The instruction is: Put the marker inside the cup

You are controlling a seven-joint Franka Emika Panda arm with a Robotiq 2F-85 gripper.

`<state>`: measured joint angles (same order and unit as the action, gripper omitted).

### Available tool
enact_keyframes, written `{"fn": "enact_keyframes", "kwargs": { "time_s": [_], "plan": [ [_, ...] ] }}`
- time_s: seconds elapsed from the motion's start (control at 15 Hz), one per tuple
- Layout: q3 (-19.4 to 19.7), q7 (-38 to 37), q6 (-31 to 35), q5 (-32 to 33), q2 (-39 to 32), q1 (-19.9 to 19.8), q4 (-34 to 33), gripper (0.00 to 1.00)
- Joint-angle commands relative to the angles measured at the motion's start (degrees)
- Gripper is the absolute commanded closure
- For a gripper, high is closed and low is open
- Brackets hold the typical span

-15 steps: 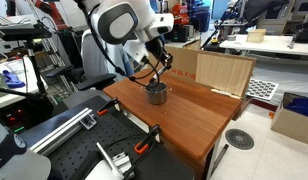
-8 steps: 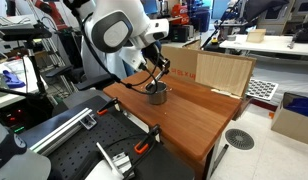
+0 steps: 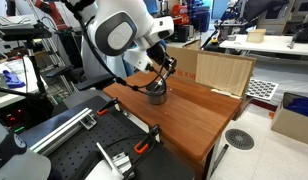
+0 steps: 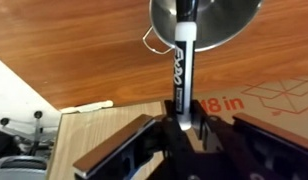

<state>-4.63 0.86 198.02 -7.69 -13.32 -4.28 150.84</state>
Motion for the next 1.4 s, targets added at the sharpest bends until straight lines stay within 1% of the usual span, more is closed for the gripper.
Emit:
{"fn": "enact_keyframes", "kwargs": {
  "time_s": [0.0, 0.4, 0.67, 0.73, 0.8, 1.0, 1.27, 1.33],
  "plan": [
    [3.03, -0.18, -0.24, 2.14, -0.06, 2.09, -1.14, 0.95],
    [4.02, -0.43, -0.29, 2.97, -0.55, 2.97, -1.48, 0.95],
    [3.08, -1.85, 0.08, 3.13, -2.38, 2.68, -1.34, 0.95],
    [2.99, -2.17, 0.06, 3.01, -2.89, 2.67, -1.33, 0.53],
    [2.97, -2.27, 0.04, 3.06, -3.57, 2.65, -1.18, 0.53],
    [2.0, -3.62, 0.05, 3.62, -5.14, 1.57, -1.11, 0.33],
    [1.56, -4.82, -0.25, 3.93, -5.21, 1.13, -1.46, 0.03],
    [1.48, -5.03, -0.26, 3.98, -5.08, 1.07, -1.44, 0.0]
  ]
}}
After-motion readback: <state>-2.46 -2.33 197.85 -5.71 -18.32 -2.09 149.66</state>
